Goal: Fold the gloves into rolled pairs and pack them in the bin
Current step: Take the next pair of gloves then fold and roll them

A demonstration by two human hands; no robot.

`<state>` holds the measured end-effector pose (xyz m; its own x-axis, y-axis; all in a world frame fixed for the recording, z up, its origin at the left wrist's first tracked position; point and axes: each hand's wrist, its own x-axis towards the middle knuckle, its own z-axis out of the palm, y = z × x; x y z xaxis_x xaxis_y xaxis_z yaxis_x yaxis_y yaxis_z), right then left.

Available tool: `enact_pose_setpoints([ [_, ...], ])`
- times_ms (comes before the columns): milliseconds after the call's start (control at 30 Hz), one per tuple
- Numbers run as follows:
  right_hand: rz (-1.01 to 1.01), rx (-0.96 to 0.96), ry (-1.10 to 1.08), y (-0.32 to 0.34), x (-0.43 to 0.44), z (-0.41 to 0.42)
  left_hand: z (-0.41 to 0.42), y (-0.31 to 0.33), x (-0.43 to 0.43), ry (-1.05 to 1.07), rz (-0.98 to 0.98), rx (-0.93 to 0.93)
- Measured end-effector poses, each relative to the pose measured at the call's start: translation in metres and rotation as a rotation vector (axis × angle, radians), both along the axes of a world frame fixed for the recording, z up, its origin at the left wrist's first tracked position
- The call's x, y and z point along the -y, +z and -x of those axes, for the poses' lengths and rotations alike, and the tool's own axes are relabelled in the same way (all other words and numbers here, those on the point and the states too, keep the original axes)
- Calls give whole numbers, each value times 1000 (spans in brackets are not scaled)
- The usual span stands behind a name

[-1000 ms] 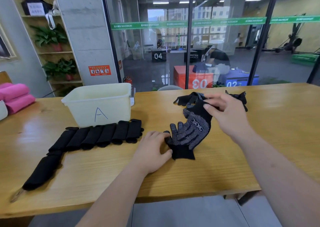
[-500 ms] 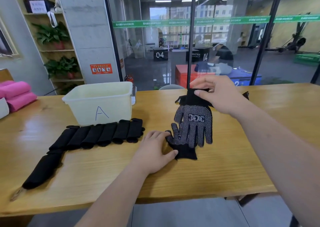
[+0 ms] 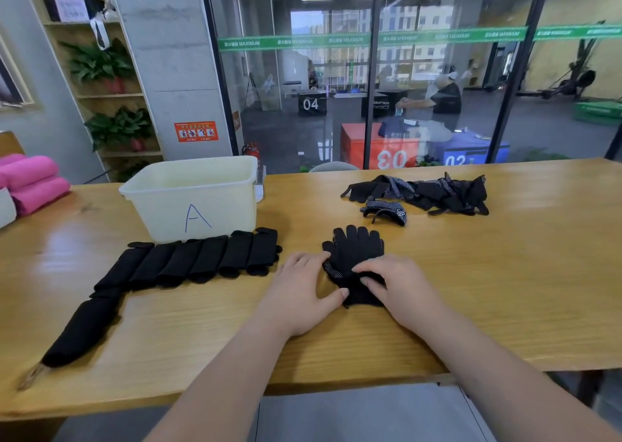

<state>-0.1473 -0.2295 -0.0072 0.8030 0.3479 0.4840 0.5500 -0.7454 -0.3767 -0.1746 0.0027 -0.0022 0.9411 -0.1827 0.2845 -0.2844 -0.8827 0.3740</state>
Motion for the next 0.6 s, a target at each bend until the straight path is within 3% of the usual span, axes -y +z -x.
enact_pose_setpoints([
  [200, 81, 294, -152, 16, -4, 3, 5, 6, 2, -6, 0, -11],
  [300, 140, 402, -129, 12, -2, 9, 4, 5, 2, -4, 8, -14],
  [600, 142, 292, -117, -2, -3, 30, 7, 6, 2, 0, 45, -45],
])
